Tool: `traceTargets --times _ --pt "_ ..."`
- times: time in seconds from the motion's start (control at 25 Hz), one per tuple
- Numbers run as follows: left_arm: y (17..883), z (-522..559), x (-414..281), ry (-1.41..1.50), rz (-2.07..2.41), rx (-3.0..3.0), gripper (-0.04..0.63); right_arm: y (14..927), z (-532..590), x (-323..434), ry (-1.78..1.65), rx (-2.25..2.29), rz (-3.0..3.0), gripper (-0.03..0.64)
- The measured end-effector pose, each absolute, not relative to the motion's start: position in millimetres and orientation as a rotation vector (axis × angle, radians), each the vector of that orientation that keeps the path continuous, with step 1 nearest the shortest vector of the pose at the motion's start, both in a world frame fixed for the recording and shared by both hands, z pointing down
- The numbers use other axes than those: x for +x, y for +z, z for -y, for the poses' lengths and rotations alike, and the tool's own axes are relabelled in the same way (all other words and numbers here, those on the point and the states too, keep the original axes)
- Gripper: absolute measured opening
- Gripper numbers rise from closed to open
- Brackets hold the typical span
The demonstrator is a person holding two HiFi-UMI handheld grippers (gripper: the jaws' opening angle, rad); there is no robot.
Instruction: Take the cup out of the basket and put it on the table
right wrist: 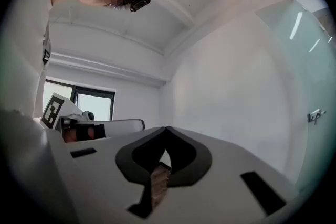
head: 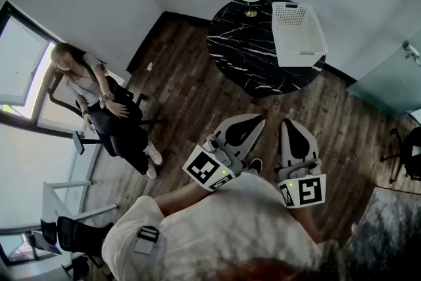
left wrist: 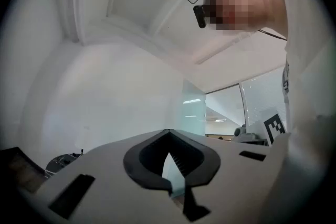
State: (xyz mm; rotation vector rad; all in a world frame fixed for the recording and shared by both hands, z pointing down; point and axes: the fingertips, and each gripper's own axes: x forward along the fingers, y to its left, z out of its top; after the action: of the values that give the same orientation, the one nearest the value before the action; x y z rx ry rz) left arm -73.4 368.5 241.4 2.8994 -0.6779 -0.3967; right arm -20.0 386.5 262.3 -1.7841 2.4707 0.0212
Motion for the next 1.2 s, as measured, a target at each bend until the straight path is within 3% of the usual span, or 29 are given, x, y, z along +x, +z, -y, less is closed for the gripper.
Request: traceTargets --times 1.2 --pt "258 -379 -7 -0.345 0.754 2.881 0.006 276 -400 48 -0.011 -1.717 -2.472 0.008"
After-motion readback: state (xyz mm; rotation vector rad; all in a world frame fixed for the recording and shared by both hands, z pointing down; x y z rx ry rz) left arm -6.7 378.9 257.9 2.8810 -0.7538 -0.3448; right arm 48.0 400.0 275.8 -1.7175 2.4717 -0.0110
